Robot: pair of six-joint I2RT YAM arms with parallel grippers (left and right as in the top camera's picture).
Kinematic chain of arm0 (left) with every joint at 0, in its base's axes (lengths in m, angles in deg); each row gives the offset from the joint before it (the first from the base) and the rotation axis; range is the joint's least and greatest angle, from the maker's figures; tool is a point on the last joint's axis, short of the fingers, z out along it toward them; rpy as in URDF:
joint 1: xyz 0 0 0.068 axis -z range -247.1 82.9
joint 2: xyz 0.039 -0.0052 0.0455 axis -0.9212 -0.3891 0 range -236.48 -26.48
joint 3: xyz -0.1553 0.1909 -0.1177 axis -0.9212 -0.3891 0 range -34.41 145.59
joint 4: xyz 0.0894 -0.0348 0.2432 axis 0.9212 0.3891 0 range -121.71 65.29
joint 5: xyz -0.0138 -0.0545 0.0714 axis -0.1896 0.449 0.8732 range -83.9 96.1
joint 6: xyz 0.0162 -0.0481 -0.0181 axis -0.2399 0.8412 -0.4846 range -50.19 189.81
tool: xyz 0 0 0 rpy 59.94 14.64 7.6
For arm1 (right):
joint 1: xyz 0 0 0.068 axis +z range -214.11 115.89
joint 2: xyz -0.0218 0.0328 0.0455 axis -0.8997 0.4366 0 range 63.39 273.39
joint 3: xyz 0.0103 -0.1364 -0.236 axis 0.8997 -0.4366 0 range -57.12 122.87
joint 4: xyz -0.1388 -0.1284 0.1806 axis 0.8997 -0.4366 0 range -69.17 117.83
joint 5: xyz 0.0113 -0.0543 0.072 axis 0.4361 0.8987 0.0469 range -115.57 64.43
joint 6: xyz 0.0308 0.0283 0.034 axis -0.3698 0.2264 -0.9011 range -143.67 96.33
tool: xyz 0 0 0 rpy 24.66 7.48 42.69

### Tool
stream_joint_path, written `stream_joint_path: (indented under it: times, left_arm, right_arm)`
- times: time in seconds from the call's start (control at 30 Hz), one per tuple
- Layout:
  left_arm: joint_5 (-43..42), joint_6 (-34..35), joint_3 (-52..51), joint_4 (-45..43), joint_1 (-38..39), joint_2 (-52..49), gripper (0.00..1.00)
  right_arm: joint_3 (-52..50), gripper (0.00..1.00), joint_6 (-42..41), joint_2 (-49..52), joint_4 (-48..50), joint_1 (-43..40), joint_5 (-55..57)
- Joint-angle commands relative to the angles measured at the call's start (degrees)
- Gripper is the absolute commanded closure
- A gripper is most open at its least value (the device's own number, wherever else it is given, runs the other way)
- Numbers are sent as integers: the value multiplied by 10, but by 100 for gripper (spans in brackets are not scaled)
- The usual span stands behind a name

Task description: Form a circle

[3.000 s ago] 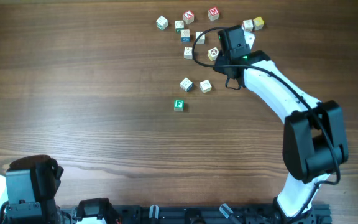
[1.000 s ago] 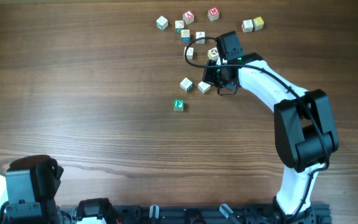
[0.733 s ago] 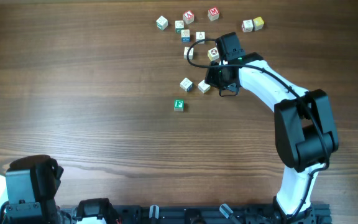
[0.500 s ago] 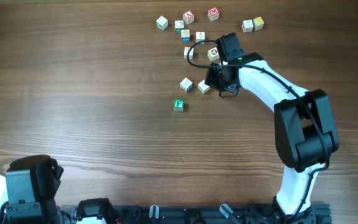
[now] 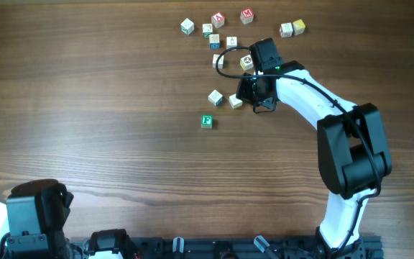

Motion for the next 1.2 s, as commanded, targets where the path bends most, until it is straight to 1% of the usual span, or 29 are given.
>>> stream_joint_path:
  times: [0.0,1.17]
  left_arm:
    - [2,7,0,-1,-4,1,0]
    - [2,7,0,-1,-4,1,0]
  right_arm:
    - [4,96,-2,13,4,-3,-19]
    - [4,96,-1,13,10,-3,-35]
